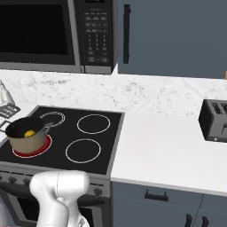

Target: Put the lemon and lemon wedge in the pot. Retrieve the spatula and lightly stir the vegetables in the pot.

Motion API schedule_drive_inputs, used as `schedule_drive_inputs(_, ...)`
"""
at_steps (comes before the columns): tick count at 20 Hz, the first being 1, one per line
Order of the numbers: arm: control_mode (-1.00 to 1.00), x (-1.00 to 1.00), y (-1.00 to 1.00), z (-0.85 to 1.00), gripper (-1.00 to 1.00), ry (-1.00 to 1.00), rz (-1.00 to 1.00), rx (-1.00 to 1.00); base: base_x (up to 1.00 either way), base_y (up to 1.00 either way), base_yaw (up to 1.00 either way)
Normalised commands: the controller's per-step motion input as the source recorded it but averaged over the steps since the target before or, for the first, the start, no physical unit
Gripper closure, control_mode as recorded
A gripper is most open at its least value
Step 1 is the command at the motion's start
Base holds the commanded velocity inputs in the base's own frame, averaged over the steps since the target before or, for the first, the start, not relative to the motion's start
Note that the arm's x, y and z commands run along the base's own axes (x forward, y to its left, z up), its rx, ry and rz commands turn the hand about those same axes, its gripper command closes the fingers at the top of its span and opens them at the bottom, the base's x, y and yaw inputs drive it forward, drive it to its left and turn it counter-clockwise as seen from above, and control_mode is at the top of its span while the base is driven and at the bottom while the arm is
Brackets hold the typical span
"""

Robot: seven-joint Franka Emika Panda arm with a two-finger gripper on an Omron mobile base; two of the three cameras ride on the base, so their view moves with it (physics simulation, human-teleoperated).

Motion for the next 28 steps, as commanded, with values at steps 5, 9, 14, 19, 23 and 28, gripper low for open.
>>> schedule_drive_inputs(5,1.0,0.0,0.0,0.0,1.0,0.0,0.0,0.0,-0.18,1.0,-0.12)
schedule_drive_inputs(9,1.0,0.0,0.0,0.0,1.0,0.0,0.0,0.0,0.02,0.49,-0.17)
schedule_drive_inputs(14,-1.0,0.26,-0.67,0.0,1.0,0.08,-0.21,0.0,0.04,0.0,-0.04)
schedule_drive_inputs(19,-1.0,0.23,-1.0,-0.19,1.0,0.15,-0.29,0.03,0.0,0.0,0.0)
schedule_drive_inputs(23,-1.0,0.03,-0.76,-0.26,1.0,0.14,-0.26,0.05,0.0,0.0,0.0)
schedule_drive_inputs(28,-1.0,0.0,-0.21,-0.26,1.0,0.07,-0.1,0.14,0.0,0.0,0.0)
